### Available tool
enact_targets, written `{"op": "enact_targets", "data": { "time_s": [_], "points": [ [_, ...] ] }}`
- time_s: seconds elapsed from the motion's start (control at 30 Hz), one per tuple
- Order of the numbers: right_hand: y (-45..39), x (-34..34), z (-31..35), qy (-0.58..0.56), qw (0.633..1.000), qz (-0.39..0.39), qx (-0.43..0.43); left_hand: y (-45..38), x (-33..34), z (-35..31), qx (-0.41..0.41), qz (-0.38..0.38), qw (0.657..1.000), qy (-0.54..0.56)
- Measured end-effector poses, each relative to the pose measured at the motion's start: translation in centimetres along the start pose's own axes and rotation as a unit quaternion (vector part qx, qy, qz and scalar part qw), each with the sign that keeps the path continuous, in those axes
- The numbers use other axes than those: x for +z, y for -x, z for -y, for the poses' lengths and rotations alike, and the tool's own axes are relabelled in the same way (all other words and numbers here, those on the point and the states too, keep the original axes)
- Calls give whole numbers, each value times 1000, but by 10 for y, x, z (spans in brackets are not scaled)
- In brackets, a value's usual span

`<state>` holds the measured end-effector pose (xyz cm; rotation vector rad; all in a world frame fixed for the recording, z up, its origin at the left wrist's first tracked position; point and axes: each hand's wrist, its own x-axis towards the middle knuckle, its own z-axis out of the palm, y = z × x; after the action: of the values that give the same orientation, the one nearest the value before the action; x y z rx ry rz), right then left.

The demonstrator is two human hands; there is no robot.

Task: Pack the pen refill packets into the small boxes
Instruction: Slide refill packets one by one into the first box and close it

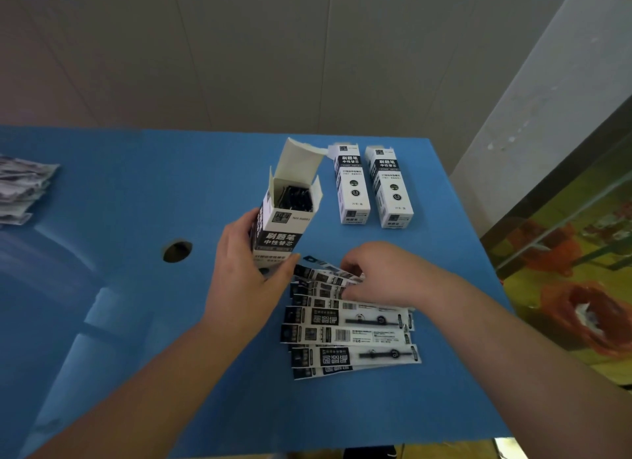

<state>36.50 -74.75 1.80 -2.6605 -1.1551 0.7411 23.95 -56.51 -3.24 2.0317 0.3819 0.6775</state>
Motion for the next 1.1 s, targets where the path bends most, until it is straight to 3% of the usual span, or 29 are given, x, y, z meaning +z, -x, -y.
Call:
{"op": "enact_targets", "data": {
  "time_s": [0.47,1.1],
  "points": [
    [-3,-22,0,-47,998,-14,28,-5,0,5,-22,6,1000,9],
    [-9,-34,-2,-14,995,94,37,-6,2,8,-10,5,1000,3]
  ]
}}
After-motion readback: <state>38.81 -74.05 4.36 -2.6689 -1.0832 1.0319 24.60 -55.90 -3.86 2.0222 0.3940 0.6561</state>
